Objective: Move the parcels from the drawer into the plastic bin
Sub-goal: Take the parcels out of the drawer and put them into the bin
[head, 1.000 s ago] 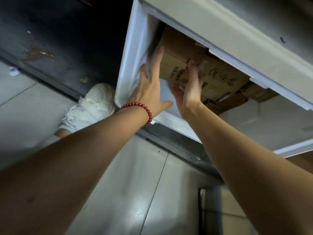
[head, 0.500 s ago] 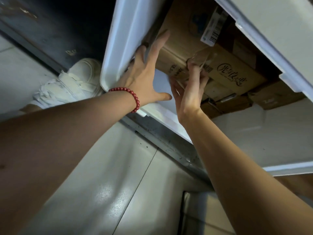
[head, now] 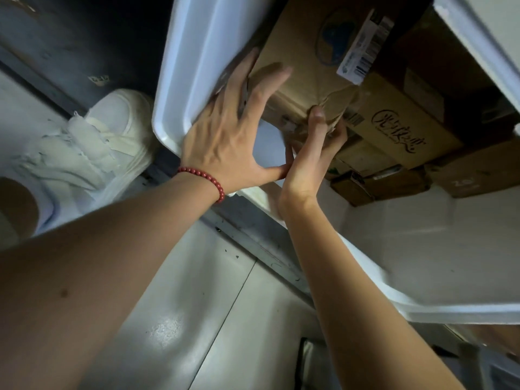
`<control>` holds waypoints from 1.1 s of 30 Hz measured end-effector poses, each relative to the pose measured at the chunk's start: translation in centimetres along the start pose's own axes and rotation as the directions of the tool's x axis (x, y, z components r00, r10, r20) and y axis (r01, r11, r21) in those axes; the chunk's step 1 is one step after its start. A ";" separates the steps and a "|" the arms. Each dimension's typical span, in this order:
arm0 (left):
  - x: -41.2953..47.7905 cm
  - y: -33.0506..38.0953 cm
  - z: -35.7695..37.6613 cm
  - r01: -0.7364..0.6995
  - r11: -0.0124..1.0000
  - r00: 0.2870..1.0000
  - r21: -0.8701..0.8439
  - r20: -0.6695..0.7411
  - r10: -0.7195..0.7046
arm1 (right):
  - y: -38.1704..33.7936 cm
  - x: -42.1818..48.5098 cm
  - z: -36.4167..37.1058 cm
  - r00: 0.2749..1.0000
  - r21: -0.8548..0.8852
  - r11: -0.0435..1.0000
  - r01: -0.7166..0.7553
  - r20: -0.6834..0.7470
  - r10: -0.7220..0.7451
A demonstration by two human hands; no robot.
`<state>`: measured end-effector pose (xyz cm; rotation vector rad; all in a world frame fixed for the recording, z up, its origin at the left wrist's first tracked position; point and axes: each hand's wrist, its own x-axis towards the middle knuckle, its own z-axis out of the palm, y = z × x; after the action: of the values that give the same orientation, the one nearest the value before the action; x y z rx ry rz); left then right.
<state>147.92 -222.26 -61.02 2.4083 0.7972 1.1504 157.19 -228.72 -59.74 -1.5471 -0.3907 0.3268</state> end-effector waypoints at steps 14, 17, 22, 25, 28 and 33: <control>0.8 -1.2 -1.9 -0.004 0.950 0.991 -0.311 0.125 0.045 | -1.8 -2.1 1.0 0.999 0.072 0.997 -0.002 -0.042 0.005; -0.5 -0.7 -3.9 0.010 0.937 0.989 -0.349 0.141 0.042 | -3.1 -4.0 0.4 0.998 0.079 0.995 -0.054 -0.017 0.055; -4.1 0.6 -7.3 0.056 0.921 0.985 -0.386 0.174 0.012 | -4.0 -8.6 -1.1 0.992 0.087 0.988 -0.130 0.019 0.128; -5.3 1.0 -9.6 0.018 0.935 0.984 -0.355 0.171 0.046 | -4.2 -11.1 -1.8 0.984 0.116 0.977 -0.179 0.046 0.175; -5.6 1.2 -11.2 0.147 0.941 0.964 -0.306 0.257 -0.067 | -4.1 -12.8 -2.7 0.979 0.077 0.976 -0.202 0.054 0.198; -5.9 2.4 -13.0 0.253 0.921 0.911 -0.296 0.393 -0.124 | -5.1 -15.8 -3.7 0.934 0.126 0.925 -0.358 0.067 0.352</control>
<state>135.43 -226.84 -55.36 2.1064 0.6318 0.6636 144.46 -239.04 -55.23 -1.4743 -0.1146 0.6579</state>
